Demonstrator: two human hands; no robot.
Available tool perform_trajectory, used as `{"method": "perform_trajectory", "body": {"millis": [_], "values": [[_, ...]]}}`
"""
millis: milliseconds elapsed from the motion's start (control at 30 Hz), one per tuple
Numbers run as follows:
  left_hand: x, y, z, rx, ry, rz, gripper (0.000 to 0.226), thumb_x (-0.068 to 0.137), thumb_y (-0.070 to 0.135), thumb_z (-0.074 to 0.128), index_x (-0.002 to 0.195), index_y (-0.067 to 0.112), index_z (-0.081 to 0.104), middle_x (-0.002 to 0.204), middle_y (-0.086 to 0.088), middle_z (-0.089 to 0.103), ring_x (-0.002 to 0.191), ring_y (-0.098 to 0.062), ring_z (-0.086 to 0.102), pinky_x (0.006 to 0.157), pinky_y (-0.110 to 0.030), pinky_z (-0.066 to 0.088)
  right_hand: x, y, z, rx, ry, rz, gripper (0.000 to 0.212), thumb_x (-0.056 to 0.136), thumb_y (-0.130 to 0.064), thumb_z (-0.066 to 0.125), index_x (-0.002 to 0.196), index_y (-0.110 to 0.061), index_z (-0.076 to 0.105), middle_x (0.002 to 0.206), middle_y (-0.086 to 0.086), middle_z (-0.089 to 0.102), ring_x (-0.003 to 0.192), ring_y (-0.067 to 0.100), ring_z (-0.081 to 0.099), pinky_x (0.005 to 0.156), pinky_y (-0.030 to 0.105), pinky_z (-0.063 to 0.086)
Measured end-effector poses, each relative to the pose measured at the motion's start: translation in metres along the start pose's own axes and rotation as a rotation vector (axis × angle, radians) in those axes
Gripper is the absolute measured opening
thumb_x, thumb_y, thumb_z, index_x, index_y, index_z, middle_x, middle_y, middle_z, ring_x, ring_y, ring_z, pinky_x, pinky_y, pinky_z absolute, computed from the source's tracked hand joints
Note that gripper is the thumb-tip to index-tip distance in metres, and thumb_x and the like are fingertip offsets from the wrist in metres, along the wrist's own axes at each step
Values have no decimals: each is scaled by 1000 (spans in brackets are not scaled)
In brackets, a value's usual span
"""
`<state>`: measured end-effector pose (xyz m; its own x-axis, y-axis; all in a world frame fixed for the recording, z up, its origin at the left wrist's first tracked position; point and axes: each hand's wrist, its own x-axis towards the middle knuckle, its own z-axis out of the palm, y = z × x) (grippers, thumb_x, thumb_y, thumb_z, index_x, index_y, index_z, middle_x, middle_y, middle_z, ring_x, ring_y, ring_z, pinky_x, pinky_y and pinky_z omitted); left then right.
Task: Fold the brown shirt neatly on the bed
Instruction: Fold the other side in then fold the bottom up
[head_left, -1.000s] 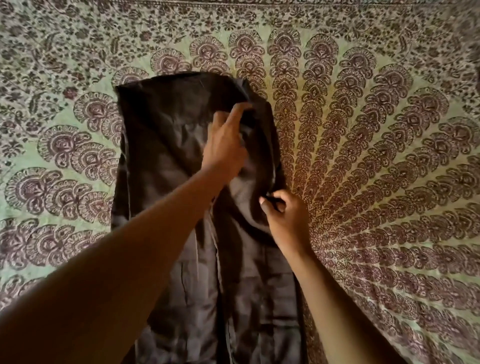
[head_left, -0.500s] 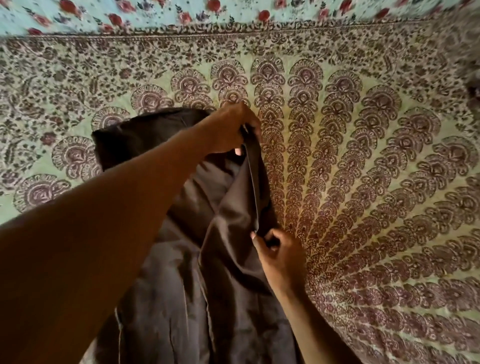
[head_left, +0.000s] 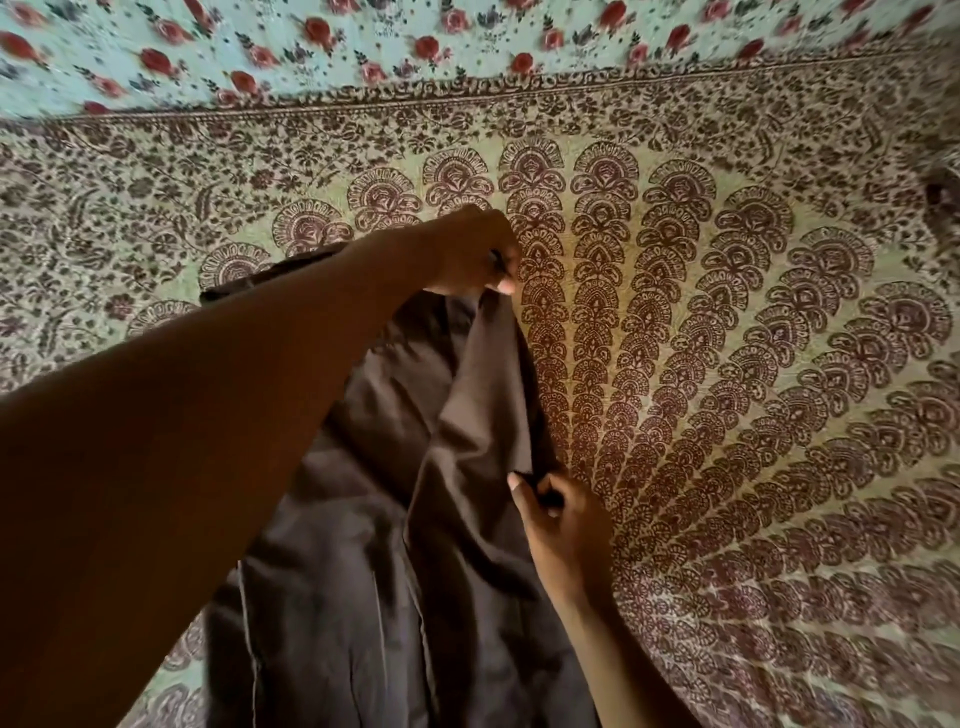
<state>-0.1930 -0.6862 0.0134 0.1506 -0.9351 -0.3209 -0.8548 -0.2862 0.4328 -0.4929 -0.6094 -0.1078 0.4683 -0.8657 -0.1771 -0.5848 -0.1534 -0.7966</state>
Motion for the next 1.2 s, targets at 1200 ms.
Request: {"method": "perform_trajectory", "body": {"millis": [1200], "values": [[-29,17,91,-560,634,-772,35,96,23,70,126,9,61,124,-12,63,108,-25,61,81,-25,40,-20,-18,-44,-176,-364,6,37,93,-33,74,121,-9,67,109,6,72,92,17,66,67,13,38]]}}
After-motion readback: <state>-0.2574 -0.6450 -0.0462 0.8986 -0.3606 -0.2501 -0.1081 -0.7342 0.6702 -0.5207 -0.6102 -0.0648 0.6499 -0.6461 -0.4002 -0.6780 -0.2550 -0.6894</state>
